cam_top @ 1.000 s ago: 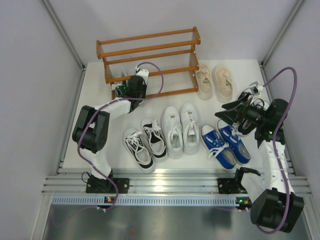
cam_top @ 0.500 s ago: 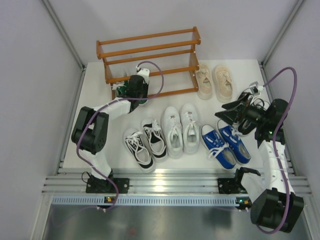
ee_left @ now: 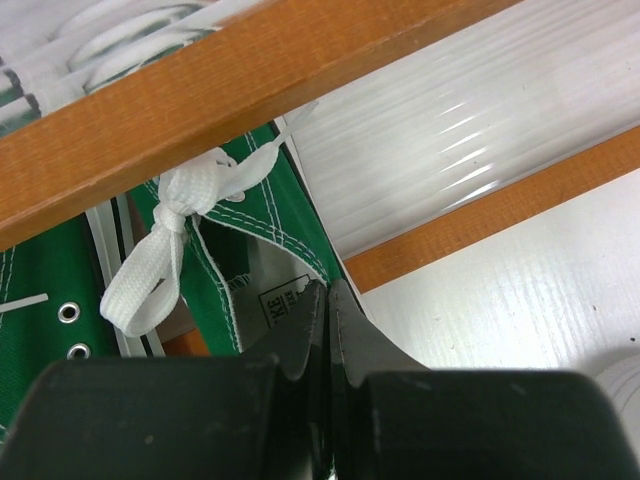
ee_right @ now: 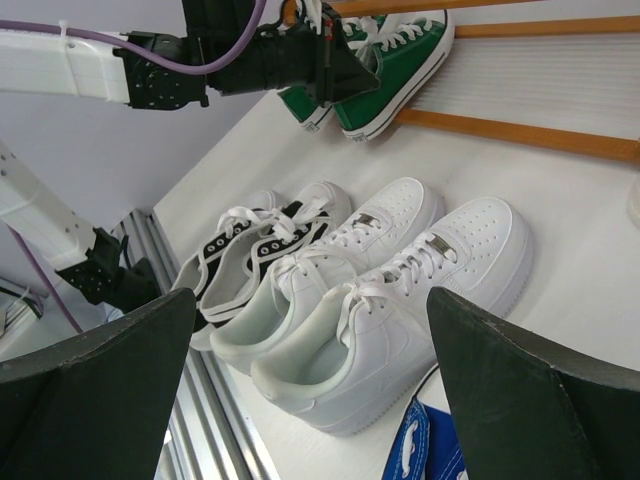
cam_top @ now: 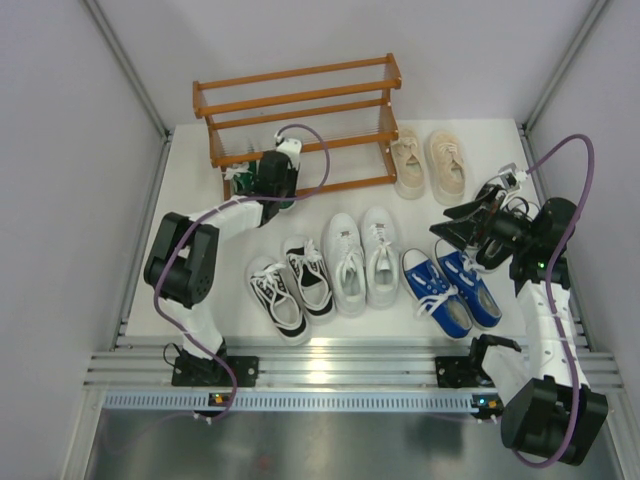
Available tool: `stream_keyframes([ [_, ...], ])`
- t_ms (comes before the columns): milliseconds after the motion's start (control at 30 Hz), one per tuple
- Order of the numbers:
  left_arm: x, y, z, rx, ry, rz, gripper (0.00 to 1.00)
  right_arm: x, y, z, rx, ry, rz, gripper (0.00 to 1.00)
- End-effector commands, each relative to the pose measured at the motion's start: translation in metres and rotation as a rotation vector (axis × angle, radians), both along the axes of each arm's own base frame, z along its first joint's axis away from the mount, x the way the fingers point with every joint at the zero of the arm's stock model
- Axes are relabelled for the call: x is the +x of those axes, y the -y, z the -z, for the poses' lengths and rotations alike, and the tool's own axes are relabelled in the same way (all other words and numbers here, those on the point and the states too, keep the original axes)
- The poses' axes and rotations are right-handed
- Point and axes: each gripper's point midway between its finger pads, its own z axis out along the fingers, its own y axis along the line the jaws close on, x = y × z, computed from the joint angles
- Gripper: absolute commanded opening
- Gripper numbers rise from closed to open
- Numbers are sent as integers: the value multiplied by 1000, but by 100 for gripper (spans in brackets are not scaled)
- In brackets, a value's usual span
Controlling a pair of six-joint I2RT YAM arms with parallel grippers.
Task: Place and organize the shoes onto the shoe shelf
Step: Adjust the shoe at the shoe shelf.
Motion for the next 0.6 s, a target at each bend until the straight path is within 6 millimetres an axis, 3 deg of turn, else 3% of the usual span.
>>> stream_keyframes([
  [0, 7, 3, -24, -8, 94, -5, 0, 4, 4, -21, -36, 105, -1, 99],
  [233, 3, -7, -27, 30, 85, -28, 0, 4, 5, -21, -37, 106, 2, 99],
  [567, -3, -29, -21, 244, 96, 15, 0, 5, 5, -20, -39, 107, 3, 99],
])
